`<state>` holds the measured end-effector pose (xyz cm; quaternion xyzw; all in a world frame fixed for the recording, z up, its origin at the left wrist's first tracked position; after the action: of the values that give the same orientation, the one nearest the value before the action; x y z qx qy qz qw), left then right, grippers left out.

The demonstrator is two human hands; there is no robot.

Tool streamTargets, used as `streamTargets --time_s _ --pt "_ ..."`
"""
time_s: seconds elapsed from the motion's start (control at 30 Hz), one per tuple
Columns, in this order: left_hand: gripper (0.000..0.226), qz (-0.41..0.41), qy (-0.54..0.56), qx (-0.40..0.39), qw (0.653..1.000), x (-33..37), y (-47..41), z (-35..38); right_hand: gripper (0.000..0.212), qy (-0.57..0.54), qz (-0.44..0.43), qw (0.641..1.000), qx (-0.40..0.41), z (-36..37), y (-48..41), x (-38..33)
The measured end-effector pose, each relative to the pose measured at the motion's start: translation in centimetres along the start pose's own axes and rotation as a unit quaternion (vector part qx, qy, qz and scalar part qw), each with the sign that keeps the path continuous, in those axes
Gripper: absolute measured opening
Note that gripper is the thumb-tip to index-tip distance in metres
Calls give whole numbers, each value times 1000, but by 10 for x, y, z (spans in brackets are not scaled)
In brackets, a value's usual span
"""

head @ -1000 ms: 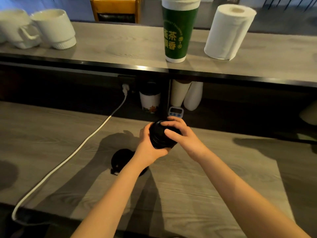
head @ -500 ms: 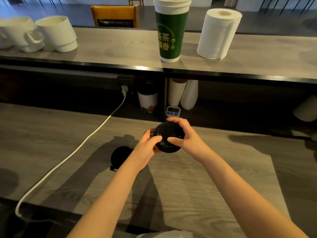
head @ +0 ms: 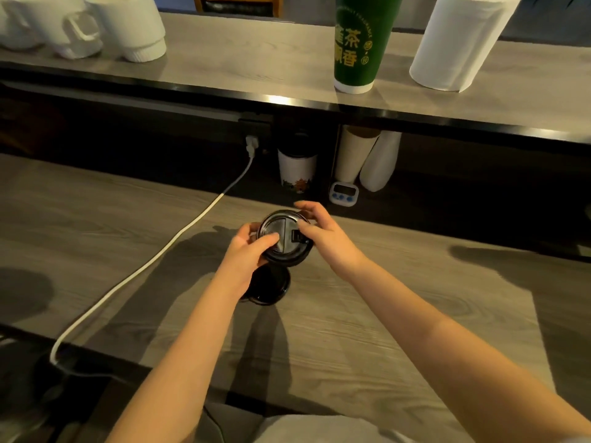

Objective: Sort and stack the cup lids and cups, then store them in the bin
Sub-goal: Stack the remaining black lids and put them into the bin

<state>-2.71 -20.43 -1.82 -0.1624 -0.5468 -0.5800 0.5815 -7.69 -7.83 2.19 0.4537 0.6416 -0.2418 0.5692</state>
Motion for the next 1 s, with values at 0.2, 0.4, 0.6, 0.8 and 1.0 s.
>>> streamTargets --time_s 0.2,0.4,0.6,0.8,1.0 --pt "45 59 -2 134 989 31 -20 -68 34 227 129 965 -13 9 -20 70" --pt "50 56 31 161 985 27 -22 -93 81 424 35 893 -147 69 -15 84" --pt "48 32 45 187 981 13 -25 -100 101 553 -35 816 -164 105 -23 95" --pt "44 24 41 186 981 3 -25 -98 92 471 -37 873 -118 69 -12 94" --pt "35 0 23 167 986 -8 -26 -78 87 401 16 915 -44 15 1 104"
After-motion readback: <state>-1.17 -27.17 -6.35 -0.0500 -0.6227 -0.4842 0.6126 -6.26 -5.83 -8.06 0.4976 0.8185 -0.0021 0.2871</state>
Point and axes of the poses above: each hand's wrist, its own y-axis away from the middle knuckle, its own z-axis out of the palm, x = y × z, the point moved 10 cm from there along -y, towards the middle knuckle, and after that the axes turned 13 degrees about y, right-handed, at the moved point
